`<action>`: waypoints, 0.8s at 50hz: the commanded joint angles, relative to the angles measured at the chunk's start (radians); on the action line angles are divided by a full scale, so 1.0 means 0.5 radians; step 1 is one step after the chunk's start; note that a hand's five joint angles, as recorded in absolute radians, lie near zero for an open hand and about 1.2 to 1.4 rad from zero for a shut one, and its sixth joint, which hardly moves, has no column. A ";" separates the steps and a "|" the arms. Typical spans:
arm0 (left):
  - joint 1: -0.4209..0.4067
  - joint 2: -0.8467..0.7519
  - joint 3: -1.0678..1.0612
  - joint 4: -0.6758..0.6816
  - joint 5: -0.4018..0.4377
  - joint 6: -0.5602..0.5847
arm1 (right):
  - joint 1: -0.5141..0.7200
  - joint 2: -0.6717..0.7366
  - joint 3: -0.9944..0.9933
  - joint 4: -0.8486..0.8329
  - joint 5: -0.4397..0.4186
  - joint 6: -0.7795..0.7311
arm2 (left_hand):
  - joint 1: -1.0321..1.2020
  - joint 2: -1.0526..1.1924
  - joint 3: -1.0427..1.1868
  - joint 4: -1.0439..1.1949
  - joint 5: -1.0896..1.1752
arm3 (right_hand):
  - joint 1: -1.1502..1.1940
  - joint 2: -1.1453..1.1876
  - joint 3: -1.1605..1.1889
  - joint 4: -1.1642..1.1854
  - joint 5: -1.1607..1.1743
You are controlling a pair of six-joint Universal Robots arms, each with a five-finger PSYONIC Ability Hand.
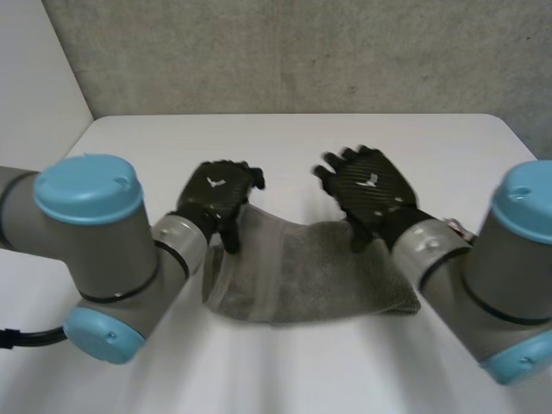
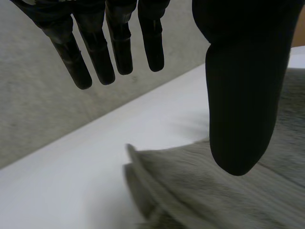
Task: Fold the towel.
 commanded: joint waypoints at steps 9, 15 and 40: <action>-0.139 -0.252 0.013 0.006 -0.116 0.014 | -0.376 0.001 0.443 0.059 -0.200 -0.010 | 0.101 0.107 0.104 0.107 0.462 | 0.090 0.068 0.070 0.038 0.074; -0.117 -0.314 0.010 0.000 -0.242 0.014 | -0.403 0.096 0.449 0.038 -0.216 -0.010 | 0.101 0.107 0.104 0.107 0.462 | 0.512 0.490 0.492 0.460 0.496; -0.133 -0.381 0.047 0.009 -0.248 0.014 | -0.425 -0.088 0.574 0.019 -0.044 -0.096 | 0.107 0.112 0.110 0.113 0.468 | 0.032 0.010 0.012 -0.020 0.016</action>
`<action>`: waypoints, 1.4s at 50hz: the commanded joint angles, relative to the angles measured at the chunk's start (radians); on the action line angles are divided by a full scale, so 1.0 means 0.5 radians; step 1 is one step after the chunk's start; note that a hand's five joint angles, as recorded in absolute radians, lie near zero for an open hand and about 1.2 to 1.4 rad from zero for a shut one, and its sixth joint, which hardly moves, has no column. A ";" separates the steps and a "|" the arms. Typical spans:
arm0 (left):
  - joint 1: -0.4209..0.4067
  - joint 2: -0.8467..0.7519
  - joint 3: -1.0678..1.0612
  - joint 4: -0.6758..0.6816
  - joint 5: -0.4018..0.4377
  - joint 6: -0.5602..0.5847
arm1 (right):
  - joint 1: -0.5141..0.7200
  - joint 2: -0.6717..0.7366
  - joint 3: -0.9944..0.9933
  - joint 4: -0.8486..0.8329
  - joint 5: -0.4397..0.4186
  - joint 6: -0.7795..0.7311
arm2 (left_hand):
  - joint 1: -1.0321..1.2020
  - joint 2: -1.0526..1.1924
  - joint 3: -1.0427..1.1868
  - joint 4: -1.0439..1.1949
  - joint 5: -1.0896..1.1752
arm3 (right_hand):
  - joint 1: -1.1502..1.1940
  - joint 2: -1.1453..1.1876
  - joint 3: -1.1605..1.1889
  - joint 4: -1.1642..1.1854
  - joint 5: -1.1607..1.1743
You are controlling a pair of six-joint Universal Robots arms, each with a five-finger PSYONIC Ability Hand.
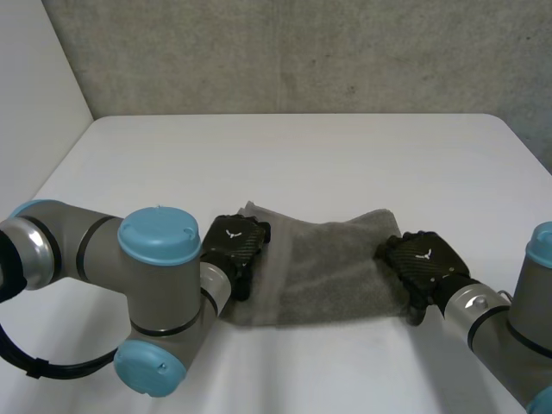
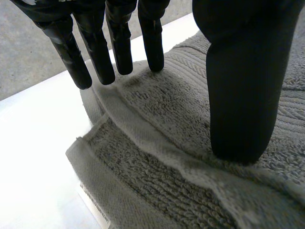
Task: Fold the towel.
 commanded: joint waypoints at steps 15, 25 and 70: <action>0.078 -0.072 0.119 0.000 0.000 0.000 | -0.027 -0.253 0.226 -0.044 -0.030 0.037 | 0.101 0.107 0.104 0.107 0.463 | 0.540 0.519 0.522 0.528 0.586; 0.124 -0.039 0.094 -0.006 0.000 -0.003 | -0.082 -0.201 0.266 -0.133 -0.122 0.034 | 0.101 0.107 0.104 0.107 0.463 | 0.664 0.643 0.646 0.652 0.710; 0.486 0.845 -0.283 0.000 0.015 -0.034 | 1.213 0.702 -1.133 0.113 0.062 -0.343 | -0.105 -0.099 -0.101 -0.098 0.258 | 2.189 2.168 2.170 2.177 2.234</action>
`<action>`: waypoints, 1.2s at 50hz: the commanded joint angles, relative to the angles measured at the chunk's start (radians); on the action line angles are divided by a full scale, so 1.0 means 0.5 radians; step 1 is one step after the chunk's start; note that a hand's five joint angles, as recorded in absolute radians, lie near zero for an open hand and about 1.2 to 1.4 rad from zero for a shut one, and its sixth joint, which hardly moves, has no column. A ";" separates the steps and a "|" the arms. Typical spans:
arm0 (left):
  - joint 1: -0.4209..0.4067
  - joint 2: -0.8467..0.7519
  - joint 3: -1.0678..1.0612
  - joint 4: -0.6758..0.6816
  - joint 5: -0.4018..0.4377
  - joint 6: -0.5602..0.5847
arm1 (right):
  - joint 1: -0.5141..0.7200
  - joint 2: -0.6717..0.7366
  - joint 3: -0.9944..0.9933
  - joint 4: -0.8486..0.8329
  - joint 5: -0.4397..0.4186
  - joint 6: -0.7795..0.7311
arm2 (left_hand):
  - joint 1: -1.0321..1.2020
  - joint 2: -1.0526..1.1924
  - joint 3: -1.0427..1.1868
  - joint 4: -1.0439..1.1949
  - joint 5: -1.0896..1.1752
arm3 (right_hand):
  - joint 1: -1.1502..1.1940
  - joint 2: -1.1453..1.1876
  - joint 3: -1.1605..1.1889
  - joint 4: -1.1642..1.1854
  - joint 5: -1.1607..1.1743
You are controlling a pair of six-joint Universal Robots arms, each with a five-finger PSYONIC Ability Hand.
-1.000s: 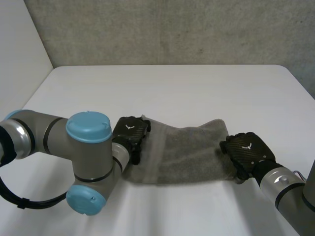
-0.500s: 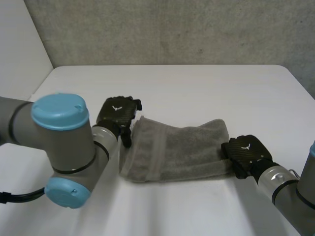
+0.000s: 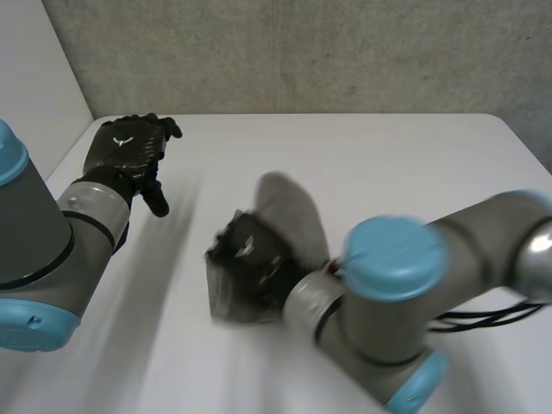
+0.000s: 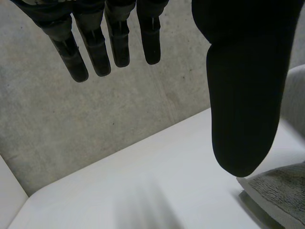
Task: Fold the towel.
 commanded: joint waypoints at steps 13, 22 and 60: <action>-0.119 -0.037 0.008 0.170 -0.003 -0.002 | -0.221 -0.641 0.344 -0.217 0.205 0.633 | 0.048 0.055 0.053 0.053 0.362 | -2.255 -2.286 -2.330 -2.318 -2.318; -0.291 -0.264 0.185 0.256 -0.016 -0.103 | -0.491 -0.673 0.378 -0.037 0.214 0.937 | 0.048 0.055 0.053 0.053 0.362 | -2.255 -2.286 -2.330 -2.318 -2.318; -0.414 -0.850 0.207 0.112 -0.215 -0.079 | -0.503 0.288 -0.223 0.353 0.052 0.959 | 0.048 0.055 0.053 0.053 0.362 | -2.255 -2.286 -2.330 -2.318 -2.318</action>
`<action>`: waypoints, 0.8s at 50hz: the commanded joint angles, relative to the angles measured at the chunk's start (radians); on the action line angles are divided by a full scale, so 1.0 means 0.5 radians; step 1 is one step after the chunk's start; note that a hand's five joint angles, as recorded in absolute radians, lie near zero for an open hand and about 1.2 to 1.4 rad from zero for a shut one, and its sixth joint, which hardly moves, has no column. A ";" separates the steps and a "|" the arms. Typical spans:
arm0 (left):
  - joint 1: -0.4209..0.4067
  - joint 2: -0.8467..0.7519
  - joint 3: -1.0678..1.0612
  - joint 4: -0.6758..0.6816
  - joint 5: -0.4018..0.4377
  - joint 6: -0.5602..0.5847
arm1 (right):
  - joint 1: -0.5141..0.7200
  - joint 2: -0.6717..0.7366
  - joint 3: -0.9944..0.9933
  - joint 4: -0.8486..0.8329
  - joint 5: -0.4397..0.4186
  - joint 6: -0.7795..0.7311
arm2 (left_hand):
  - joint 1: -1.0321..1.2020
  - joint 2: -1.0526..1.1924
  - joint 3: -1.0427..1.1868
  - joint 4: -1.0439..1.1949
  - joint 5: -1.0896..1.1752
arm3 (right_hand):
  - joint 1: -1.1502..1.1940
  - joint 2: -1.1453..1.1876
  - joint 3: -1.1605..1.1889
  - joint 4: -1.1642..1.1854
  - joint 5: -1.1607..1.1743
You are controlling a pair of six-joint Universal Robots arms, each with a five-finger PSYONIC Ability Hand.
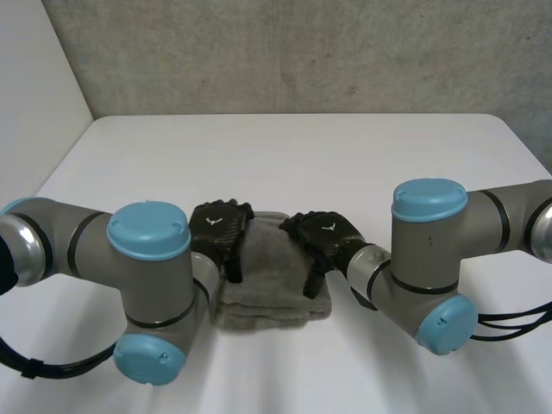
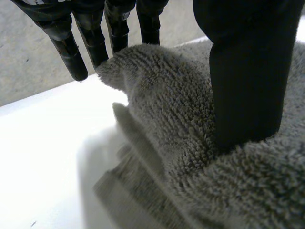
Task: Fold the towel.
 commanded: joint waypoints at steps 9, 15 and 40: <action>0.002 0.010 -0.004 -0.005 -0.026 0.191 | 0.013 -0.081 -0.019 -0.001 0.009 -0.003 | -0.002 0.000 -0.002 0.000 0.287 | -0.056 -0.134 -0.122 -0.160 -0.120; 0.008 0.230 0.036 -0.014 -0.020 0.201 | -0.002 -0.397 -0.010 -0.001 0.051 0.003 | -0.096 -0.094 -0.095 -0.094 0.194 | -0.056 -0.134 -0.122 -0.160 -0.120; 0.275 0.939 0.371 -0.665 0.013 0.130 | -0.416 -1.137 -0.099 0.195 0.588 -0.055 | -0.273 -0.270 -0.272 -0.270 0.017 | -0.056 -0.134 -0.122 -0.160 -0.120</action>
